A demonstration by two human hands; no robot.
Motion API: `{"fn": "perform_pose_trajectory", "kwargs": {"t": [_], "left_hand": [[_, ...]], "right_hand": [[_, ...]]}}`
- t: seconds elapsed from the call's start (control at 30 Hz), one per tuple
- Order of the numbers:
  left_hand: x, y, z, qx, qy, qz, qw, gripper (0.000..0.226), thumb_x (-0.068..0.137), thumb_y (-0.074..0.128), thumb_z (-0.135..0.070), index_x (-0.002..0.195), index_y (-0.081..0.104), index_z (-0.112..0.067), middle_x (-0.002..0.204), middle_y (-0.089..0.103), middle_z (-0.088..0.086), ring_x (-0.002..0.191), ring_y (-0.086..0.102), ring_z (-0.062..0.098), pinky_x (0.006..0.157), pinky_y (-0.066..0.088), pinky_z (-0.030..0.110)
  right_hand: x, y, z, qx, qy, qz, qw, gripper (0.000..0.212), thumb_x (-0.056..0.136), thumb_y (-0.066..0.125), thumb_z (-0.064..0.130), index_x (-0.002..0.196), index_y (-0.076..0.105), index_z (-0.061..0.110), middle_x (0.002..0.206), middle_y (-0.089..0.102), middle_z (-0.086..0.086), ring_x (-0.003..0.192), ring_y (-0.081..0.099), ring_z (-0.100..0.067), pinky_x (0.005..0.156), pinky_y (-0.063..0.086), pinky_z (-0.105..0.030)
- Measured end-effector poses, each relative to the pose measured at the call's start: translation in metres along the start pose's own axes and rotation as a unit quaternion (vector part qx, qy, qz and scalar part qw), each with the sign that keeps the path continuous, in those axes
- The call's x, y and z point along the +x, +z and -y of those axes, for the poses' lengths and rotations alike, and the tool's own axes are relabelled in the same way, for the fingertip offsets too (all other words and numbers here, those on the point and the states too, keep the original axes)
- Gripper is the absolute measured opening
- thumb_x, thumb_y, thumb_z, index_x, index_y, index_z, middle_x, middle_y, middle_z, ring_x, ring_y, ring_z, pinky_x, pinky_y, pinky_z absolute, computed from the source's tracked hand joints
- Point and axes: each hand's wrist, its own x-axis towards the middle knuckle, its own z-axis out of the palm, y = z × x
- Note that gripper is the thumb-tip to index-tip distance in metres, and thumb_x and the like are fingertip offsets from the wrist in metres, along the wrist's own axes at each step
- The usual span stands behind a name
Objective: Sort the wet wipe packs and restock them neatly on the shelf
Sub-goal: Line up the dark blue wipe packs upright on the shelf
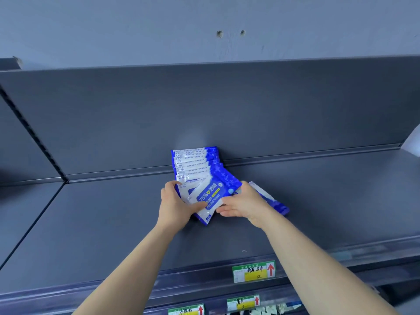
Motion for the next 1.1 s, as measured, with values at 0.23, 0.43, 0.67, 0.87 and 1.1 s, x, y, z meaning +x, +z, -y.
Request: {"fn": "perform_pose_trajectory", "kwargs": {"t": [0.23,0.43,0.67,0.87,1.1], "left_hand": [[0.016,-0.012,-0.001,0.038,0.015,0.015,0.999,0.074,0.062,0.087,-0.017,0.12,0.042,-0.022,0.121,0.051,0.0,0.096,0.059,0.015,0.078,0.048,0.03],[0.02,-0.014,-0.001,0.05,0.011,0.027,0.998,0.079,0.062,0.087,-0.017,0.126,0.041,-0.022,0.122,0.05,0.0,0.101,0.058,0.016,0.087,0.052,0.038],[0.009,-0.016,-0.003,0.024,0.039,-0.001,0.999,0.084,0.064,0.087,-0.014,0.131,0.037,-0.019,0.111,0.054,-0.008,0.087,0.057,0.003,0.073,0.042,0.021],[0.003,-0.016,0.003,-0.021,0.048,-0.047,0.998,0.044,0.075,0.081,-0.02,0.107,0.051,-0.018,0.103,0.063,-0.008,0.092,0.061,0.008,0.068,0.041,0.009],[-0.013,-0.017,0.012,-0.021,0.042,0.028,0.999,0.064,0.068,0.086,-0.026,0.119,0.047,-0.025,0.113,0.062,-0.01,0.09,0.065,0.003,0.064,0.054,0.015]], "right_hand": [[0.003,-0.055,0.005,-0.417,-0.041,-0.189,0.888,0.033,0.081,0.063,0.021,0.112,0.06,0.009,0.115,0.057,-0.011,0.104,0.054,-0.029,0.084,0.051,-0.037],[-0.001,-0.074,-0.002,-0.337,0.046,-0.16,0.927,0.019,0.076,0.067,0.014,0.083,0.051,0.006,0.074,0.049,-0.006,0.061,0.047,-0.021,0.056,0.031,-0.026],[-0.018,-0.075,0.027,-0.135,-0.137,-0.11,0.975,0.021,0.079,0.071,0.007,0.096,0.067,0.019,0.092,0.073,0.0,0.084,0.07,-0.018,0.075,0.054,-0.032],[0.001,-0.022,0.028,-0.33,-0.189,-0.041,0.924,0.026,0.071,0.073,0.009,0.091,0.072,0.025,0.087,0.071,0.008,0.078,0.065,-0.009,0.076,0.055,-0.029],[0.013,0.02,0.029,-0.481,-0.254,-0.047,0.838,0.048,0.066,0.081,0.036,0.11,0.062,0.029,0.105,0.051,0.008,0.099,0.051,-0.013,0.082,0.046,-0.029]]}}
